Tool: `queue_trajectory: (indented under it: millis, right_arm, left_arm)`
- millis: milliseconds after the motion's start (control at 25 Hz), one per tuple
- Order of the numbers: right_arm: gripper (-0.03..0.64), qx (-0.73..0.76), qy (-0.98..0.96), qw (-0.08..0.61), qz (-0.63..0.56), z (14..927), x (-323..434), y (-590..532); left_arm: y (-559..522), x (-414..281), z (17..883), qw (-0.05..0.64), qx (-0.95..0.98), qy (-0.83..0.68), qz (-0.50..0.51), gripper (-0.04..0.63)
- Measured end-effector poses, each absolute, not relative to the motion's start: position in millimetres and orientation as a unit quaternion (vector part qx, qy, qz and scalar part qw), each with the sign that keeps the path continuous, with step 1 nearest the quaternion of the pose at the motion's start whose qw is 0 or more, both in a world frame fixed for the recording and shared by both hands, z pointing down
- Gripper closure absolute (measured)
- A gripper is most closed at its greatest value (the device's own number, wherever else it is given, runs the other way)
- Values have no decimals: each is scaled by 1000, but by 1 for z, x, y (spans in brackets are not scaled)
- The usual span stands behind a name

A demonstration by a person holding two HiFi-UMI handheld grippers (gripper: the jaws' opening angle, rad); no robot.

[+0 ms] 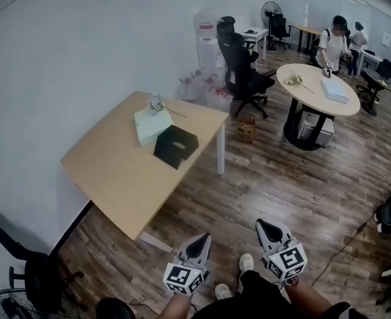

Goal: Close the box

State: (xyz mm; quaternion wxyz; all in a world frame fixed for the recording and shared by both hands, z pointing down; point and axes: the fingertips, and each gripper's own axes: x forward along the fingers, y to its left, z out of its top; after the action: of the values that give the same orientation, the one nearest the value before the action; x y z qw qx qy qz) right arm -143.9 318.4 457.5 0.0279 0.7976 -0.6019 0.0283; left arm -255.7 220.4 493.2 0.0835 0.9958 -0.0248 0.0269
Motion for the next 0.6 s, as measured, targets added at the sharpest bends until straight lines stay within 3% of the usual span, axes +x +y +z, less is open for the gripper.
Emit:
queue_trajectory:
  millis: [600]
  right_arm:
    - [604,787,-616,23,33,463,-50,271]
  left_arm:
    - [176,-167,502,78,995,-49,48,580]
